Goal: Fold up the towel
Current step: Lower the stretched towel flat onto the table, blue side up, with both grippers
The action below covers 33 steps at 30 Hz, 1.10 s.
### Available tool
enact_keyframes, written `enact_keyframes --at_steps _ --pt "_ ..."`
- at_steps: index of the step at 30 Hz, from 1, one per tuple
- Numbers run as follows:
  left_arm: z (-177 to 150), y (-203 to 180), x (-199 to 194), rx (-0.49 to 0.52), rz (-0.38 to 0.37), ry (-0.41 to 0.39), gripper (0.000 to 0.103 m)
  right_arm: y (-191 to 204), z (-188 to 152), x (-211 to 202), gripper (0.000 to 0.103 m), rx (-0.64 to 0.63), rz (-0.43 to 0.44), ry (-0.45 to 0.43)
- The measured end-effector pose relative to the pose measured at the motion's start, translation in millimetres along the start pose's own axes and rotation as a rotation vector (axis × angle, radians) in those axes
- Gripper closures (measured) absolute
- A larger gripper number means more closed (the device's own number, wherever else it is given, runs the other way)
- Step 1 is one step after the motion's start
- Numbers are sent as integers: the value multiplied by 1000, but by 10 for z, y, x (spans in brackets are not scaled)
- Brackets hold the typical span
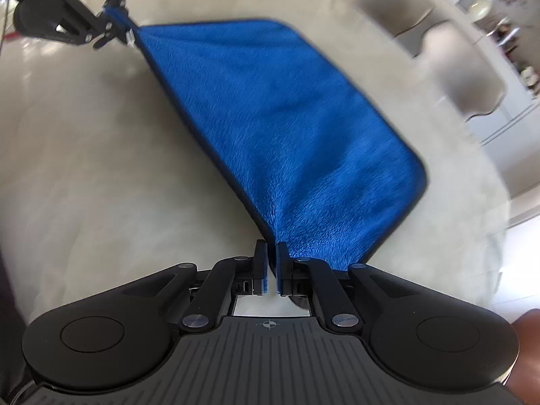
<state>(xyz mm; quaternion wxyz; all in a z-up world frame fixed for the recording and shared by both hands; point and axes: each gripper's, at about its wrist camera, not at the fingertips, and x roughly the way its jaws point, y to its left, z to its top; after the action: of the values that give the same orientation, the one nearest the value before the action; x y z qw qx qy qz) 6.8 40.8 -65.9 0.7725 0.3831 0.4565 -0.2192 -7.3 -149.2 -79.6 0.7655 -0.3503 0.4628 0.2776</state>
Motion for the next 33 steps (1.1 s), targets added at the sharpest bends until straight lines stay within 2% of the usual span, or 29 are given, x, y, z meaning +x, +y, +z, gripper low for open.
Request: enact_keyframes --at_steps 4,8,10,12,15,16,24,33 --pt "-49 14 -41 40 -4 19 92 29 -48 43 97 -12 27 48" --pt "-85 17 -53 78 3 41 87 -62 -63 -6 95 57 23 27" --pt "-118 9 -46 77 15 45 86 -55 -131 -37 84 83 9 21" --pt "-146 -2 -29 76 27 38 83 -25 -193 -47 78 98 -13 19" --pt "-186 -57 18 92 38 20 71 -30 -254 7 76 103 -40 26" --pt "-196 -72 34 101 46 18 70 -36 -280 28 76 107 -45 26" --pt "-194 -100 87 114 38 -33 70 -57 -301 151 76 65 -54 36" --pt "-98 -85 157 121 10 -49 71 -115 -270 269 76 16 -27 40"
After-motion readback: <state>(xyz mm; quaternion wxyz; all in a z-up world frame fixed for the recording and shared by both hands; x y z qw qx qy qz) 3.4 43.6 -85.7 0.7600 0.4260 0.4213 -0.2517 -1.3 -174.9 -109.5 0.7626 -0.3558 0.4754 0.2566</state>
